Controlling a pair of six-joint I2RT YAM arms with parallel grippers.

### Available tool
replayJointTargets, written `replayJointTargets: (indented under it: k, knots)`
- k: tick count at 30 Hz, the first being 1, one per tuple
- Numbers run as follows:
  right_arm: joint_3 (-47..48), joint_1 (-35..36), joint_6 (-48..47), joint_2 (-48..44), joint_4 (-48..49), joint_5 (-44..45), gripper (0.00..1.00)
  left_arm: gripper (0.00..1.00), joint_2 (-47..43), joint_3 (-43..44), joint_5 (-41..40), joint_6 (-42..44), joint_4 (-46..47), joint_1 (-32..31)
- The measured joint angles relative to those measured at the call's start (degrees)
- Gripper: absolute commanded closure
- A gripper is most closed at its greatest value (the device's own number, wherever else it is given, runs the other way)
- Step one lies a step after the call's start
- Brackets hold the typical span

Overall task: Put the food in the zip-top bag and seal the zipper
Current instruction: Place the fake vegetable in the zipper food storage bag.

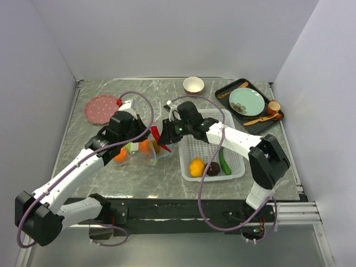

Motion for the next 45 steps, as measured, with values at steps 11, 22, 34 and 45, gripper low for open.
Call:
replayJointTargets:
  k: [11,22,34,45]
  knots:
    - [0.6,1.0,7.9,2.8,4.7,3.6,0.83,0.90,0.0,0.0,1.7,0.2,0.4,0.0]
    - [0.6,1.6,20.1,5.8,15.3,2.2,0.82,0.91,0.3,0.0,2.2,0.1,0.7,0.0]
    - [0.7,4.7,22.8,7.7,16.2,3.1,0.74,0.89,-0.3,0.0,2.1,-0.3,0.6,0.0]
    - [1.1,5.1,21.5,7.7,14.9,5.2,0.36,0.86,-2.7,0.0,-2.0,-0.9,0.0,0.0]
